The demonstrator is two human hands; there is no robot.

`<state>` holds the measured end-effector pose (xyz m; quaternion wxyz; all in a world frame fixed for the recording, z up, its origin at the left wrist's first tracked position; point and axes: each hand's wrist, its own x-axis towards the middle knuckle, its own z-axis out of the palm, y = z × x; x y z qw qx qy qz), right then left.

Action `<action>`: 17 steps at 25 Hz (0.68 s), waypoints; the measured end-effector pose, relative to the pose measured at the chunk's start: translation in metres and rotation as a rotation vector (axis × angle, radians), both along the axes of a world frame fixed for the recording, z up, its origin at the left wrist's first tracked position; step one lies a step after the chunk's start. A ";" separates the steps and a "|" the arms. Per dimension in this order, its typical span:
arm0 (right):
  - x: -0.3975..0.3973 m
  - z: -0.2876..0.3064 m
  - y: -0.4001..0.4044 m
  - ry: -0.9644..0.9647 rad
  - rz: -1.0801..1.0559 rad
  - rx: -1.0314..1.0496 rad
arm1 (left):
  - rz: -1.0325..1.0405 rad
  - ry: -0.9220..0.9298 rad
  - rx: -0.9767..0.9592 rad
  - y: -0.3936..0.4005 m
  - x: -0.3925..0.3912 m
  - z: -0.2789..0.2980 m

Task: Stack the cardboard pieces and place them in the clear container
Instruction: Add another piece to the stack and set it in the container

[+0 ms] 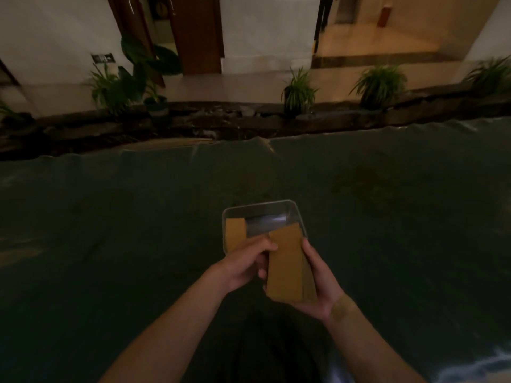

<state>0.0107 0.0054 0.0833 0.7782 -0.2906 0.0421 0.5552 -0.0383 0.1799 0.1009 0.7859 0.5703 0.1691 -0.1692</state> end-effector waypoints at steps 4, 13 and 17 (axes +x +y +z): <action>0.042 0.009 -0.016 -0.046 -0.017 -0.021 | 0.041 0.019 0.006 -0.019 0.038 0.008; 0.124 0.012 -0.027 -0.059 -0.086 -0.150 | 0.381 0.009 0.387 -0.068 0.107 0.011; 0.145 0.009 -0.021 -0.122 -0.034 -0.156 | 0.337 -0.406 0.830 -0.078 0.113 0.018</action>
